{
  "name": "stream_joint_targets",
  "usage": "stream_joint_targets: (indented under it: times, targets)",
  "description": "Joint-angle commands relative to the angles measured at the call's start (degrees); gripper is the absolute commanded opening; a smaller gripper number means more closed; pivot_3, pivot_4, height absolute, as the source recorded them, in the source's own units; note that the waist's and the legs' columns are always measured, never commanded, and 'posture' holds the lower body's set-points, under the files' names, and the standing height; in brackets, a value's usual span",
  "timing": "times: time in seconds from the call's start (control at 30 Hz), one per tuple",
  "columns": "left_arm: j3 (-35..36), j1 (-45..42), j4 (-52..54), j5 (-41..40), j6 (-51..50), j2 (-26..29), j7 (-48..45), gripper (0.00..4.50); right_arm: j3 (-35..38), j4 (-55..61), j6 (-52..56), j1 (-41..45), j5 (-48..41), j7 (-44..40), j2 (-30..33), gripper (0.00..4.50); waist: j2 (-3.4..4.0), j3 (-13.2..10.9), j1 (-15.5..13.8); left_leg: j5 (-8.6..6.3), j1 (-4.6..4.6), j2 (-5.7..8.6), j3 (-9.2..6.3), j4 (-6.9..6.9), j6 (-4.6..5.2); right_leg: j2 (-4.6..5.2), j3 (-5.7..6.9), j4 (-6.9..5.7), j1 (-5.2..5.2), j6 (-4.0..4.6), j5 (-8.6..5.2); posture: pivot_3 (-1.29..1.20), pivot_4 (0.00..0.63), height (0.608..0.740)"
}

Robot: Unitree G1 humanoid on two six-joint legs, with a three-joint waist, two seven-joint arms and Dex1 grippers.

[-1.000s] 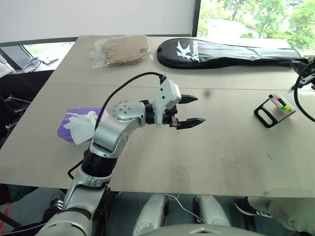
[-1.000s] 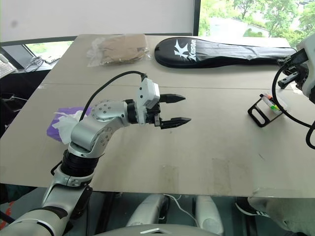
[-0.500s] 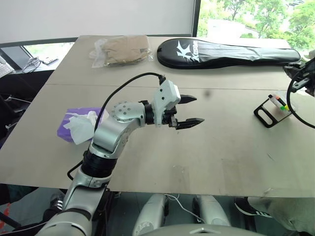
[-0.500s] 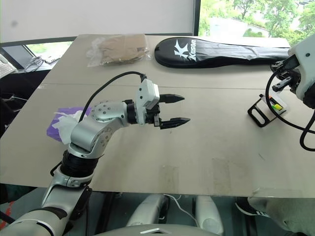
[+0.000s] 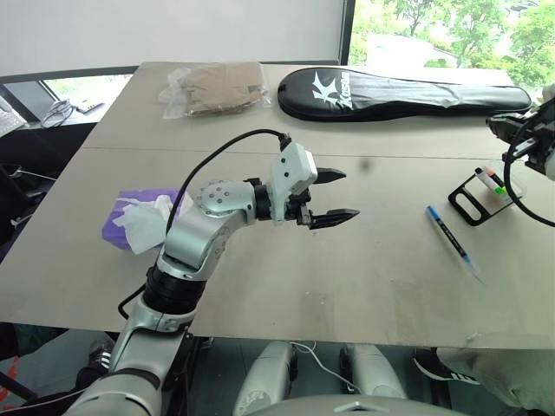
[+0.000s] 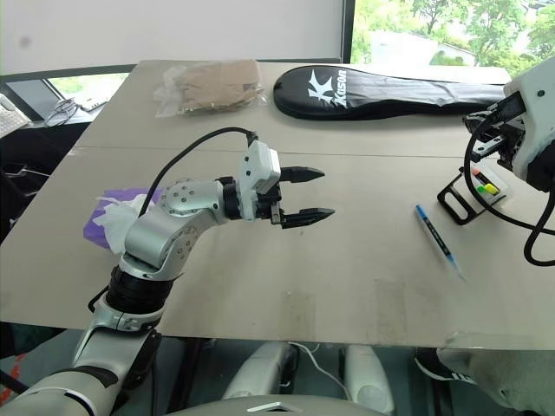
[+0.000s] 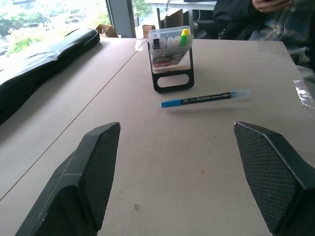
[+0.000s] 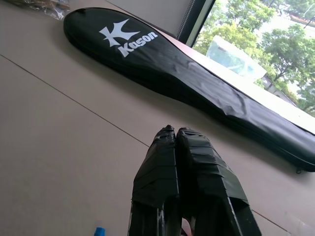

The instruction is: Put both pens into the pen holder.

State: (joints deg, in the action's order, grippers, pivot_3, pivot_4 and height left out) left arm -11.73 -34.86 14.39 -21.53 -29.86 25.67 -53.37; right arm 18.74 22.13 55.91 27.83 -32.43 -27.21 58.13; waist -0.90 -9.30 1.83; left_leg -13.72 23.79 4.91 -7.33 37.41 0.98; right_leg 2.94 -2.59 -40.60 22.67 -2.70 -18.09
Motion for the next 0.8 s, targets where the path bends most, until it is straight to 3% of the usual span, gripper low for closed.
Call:
stream_joint_targets:
  times: [0.03,0.17,0.27,0.4,0.6,0.8]
  targets:
    - [0.8,0.0,0.5,-0.4,0.7,0.2,-0.1,3.78,3.1,2.3,-1.4,-0.3,-0.1,-1.5,0.6,0.00,0.00,0.0,0.0,0.00,0.00,0.00,0.00,0.00,0.00,0.00,0.00,0.00,0.00,0.00,0.00,0.00,0.150,0.740]
    - [0.6,0.7,0.6,-0.5,0.3,0.8,-0.5,3.78,8.5,8.1,5.7,-9.8,-10.4,-13.9,4.1,0.00,0.00,0.0,-0.4,-0.01,0.04,0.00,-0.02,-0.01,0.02,0.00,0.03,0.02,0.01,0.00,0.00,0.00,0.150,0.740]
    - [0.4,1.0,0.7,-0.5,0.2,0.9,-0.4,3.85,10.7,11.1,8.8,-16.4,-14.5,-15.0,2.5,0.92,-0.01,0.0,-0.8,-0.04,0.04,-0.07,-0.12,-0.03,0.07,-0.04,0.09,0.19,-0.11,0.00,0.00,0.00,0.150,0.740]
    - [0.2,1.5,1.0,-0.7,-0.2,1.0,-0.4,3.85,8.2,10.8,6.6,-21.2,-8.7,-6.8,-2.6,2.67,-0.05,0.0,-1.0,-0.11,-0.03,-0.03,-0.07,0.04,0.19,-0.01,0.11,0.20,-0.22,-0.05,0.03,0.00,0.150,0.740]
    - [-0.1,2.3,1.6,-0.6,-0.4,1.5,-0.8,3.85,2.8,7.0,8.4,-23.4,-4.6,0.8,-9.7,2.67,-0.06,0.0,-1.0,0.00,-0.06,-0.03,-0.17,0.03,0.00,-0.02,0.08,0.26,-0.29,-0.06,0.04,0.00,0.150,0.740]
    - [0.0,2.5,1.9,-0.5,-0.7,1.8,-0.8,3.85,-2.6,2.8,12.6,-17.1,-3.3,4.9,-13.9,2.67,-0.05,0.0,-0.8,0.00,-0.08,-0.02,-0.15,0.03,0.00,-0.02,0.09,0.27,-0.29,-0.06,0.04,0.00,0.150,0.740]
